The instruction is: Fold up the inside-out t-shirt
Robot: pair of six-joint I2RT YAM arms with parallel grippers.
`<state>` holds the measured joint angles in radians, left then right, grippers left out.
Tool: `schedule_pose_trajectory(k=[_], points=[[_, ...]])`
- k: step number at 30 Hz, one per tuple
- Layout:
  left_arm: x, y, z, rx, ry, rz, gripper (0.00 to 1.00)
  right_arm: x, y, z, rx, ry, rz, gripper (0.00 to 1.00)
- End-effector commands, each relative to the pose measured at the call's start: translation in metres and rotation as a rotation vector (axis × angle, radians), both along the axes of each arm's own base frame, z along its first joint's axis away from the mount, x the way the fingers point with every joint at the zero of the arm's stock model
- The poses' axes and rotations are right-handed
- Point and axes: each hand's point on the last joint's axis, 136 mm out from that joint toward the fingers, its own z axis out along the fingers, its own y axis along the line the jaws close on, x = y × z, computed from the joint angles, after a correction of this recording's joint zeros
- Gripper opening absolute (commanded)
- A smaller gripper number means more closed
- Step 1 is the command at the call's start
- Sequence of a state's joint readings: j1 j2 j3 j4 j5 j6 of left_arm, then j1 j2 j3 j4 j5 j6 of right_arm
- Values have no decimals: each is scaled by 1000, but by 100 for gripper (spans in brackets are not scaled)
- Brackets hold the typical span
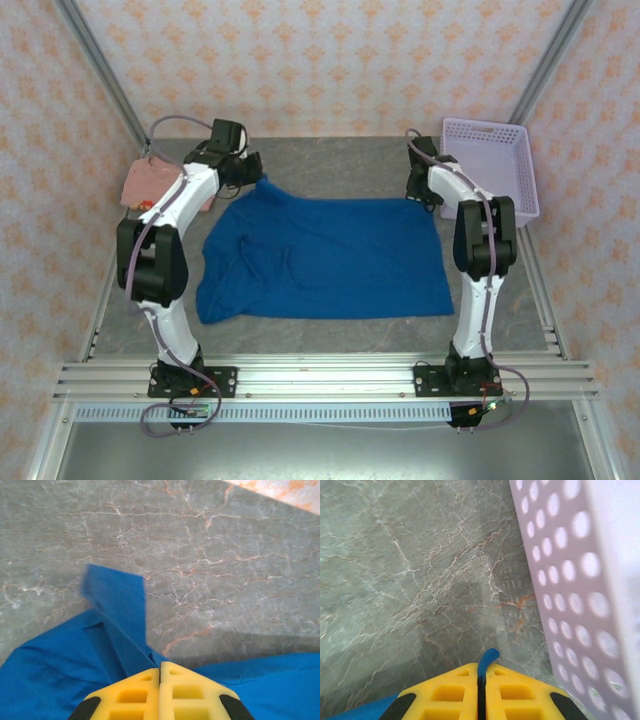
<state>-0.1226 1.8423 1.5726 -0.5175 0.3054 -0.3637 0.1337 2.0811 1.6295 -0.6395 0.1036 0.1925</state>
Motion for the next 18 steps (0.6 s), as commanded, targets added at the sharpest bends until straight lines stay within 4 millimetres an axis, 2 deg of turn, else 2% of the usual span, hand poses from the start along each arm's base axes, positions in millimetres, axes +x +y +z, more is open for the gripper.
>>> schedule_pose_trajectory(k=[1, 6, 9, 18], points=[[-15, 8, 14, 2, -43, 42, 0, -2, -5, 30, -12, -82, 41, 11], [-54, 8, 23, 18, -48, 44, 0, -24, -3, 35, 9, -107, 66, 11], [-78, 10, 22, 48, -38, 46, 0, -40, -2, 36, 29, -108, 64, 11], [-145, 5, -4, 74, 29, 12, 0, -84, -4, 33, 56, -108, 45, 11]])
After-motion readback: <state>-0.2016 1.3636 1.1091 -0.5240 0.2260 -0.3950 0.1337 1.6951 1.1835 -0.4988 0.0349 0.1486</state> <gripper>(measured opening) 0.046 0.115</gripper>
